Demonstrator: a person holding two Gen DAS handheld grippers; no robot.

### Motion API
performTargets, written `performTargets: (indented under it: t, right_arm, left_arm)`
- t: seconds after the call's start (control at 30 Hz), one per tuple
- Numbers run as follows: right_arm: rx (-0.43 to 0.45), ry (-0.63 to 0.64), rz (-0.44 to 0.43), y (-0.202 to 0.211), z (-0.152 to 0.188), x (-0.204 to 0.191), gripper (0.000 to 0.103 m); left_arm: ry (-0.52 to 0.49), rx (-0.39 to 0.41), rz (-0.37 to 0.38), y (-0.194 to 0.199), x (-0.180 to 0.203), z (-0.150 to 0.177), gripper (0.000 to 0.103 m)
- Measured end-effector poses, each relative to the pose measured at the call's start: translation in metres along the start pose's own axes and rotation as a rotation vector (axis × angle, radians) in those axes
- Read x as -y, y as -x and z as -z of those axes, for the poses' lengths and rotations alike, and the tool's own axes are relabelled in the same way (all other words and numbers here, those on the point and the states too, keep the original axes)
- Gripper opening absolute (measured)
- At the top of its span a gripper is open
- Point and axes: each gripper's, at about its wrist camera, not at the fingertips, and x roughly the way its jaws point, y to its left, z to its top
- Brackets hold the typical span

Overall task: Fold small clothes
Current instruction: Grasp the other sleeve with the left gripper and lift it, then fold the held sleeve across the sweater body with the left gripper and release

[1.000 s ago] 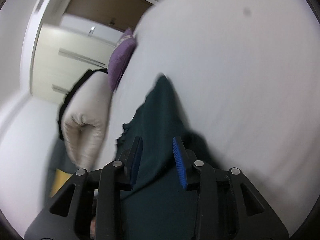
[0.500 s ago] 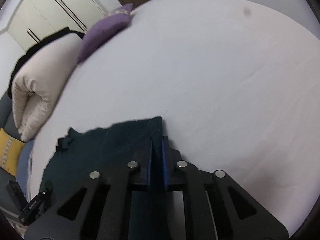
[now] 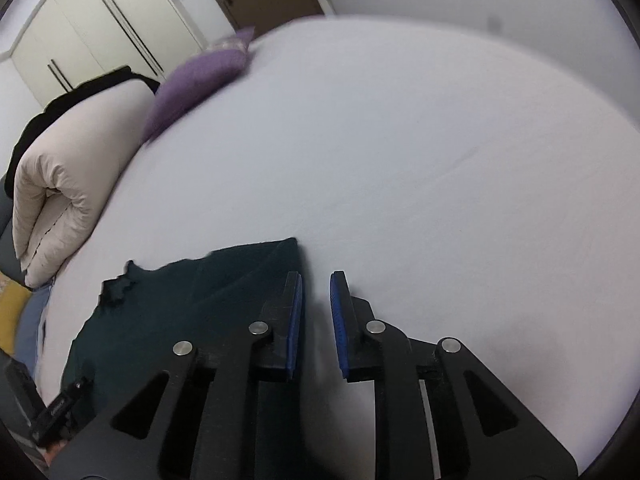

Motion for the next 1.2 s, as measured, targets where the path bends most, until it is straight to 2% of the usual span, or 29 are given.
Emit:
performTargets:
  t: [0.1, 0.2, 0.23, 0.27, 0.3, 0.33, 0.37, 0.43, 0.5, 0.57, 0.63, 0.67, 0.7, 0.73, 0.8, 0.9, 1.1, 1.13, 1.17, 1.2]
  right_arm:
    - [0.006, 0.086, -0.074, 0.027, 0.03, -0.022, 0.015]
    - [-0.083, 0.19, -0.023, 0.004, 0.058, -0.026, 0.019]
    - [-0.095, 0.203, -0.022, -0.005, 0.065, -0.019, 0.019]
    - [-0.061, 0.179, -0.059, -0.001, 0.065, -0.011, 0.019]
    - [-0.059, 0.131, -0.063, 0.004, 0.061, -0.004, 0.019]
    - [-0.052, 0.102, -0.041, 0.009, 0.056, 0.002, 0.019]
    - [-0.04, 0.093, -0.002, 0.015, 0.054, 0.005, 0.022]
    - [-0.01, 0.074, 0.033, 0.034, 0.053, 0.012, 0.022]
    - [0.028, 0.048, -0.006, 0.06, 0.054, 0.015, 0.024]
    - [0.076, 0.049, -0.032, 0.086, 0.06, 0.011, 0.031]
    - [0.102, 0.062, -0.091, 0.11, 0.074, -0.002, 0.044]
    - [0.106, 0.07, -0.12, 0.116, 0.081, -0.01, 0.057]
    - [0.11, 0.076, -0.155, 0.123, 0.09, -0.02, 0.061]
    - [0.108, 0.083, -0.192, 0.13, 0.099, -0.031, 0.061]
    - [0.063, 0.092, -0.283, 0.135, 0.116, -0.05, 0.061]
    - [-0.022, 0.052, -0.393, 0.131, 0.142, -0.077, 0.061]
    - [-0.109, 0.088, -0.439, 0.125, 0.19, -0.124, 0.061]
    - [-0.111, 0.093, -0.442, 0.126, 0.196, -0.129, 0.061]
    - [-0.108, 0.101, -0.445, 0.127, 0.2, -0.134, 0.061]
    - [-0.105, 0.103, -0.447, 0.125, 0.206, -0.14, 0.061]
  left_arm:
    - [0.0, -0.003, 0.002, 0.0, -0.001, 0.0, 0.023]
    - [0.011, -0.011, -0.008, 0.008, -0.006, 0.0, 0.03]
    - [0.011, -0.008, -0.023, 0.015, -0.008, 0.0, 0.039]
    - [0.011, 0.004, -0.041, 0.024, -0.01, 0.0, 0.054]
    - [0.012, 0.032, -0.083, 0.039, -0.017, 0.0, 0.064]
    - [0.014, 0.062, -0.128, 0.055, -0.023, 0.001, 0.079]
    - [0.015, 0.089, -0.143, 0.068, -0.029, 0.002, 0.081]
    - [0.056, 0.142, -0.154, 0.111, -0.055, 0.012, 0.082]
    - [0.129, 0.178, -0.164, 0.144, -0.08, 0.026, 0.082]
    - [0.245, 0.221, -0.164, 0.183, -0.117, 0.05, 0.082]
    - [0.435, 0.259, -0.168, 0.222, -0.165, 0.086, 0.081]
    - [0.494, 0.276, -0.165, 0.233, -0.18, 0.098, 0.081]
    - [0.58, 0.3, -0.159, 0.247, -0.199, 0.114, 0.081]
    - [0.696, 0.333, -0.151, 0.262, -0.223, 0.135, 0.081]
    - [0.83, 0.385, -0.131, 0.277, -0.252, 0.158, 0.081]
    - [0.972, 0.437, -0.024, 0.28, -0.281, 0.175, 0.081]
    - [1.127, 0.558, 0.025, 0.283, -0.321, 0.167, 0.081]
    - [1.134, 0.566, 0.019, 0.279, -0.329, 0.163, 0.078]
    - [1.156, 0.564, 0.006, 0.276, -0.335, 0.161, 0.064]
    - [1.18, 0.561, 0.003, 0.274, -0.342, 0.16, 0.056]
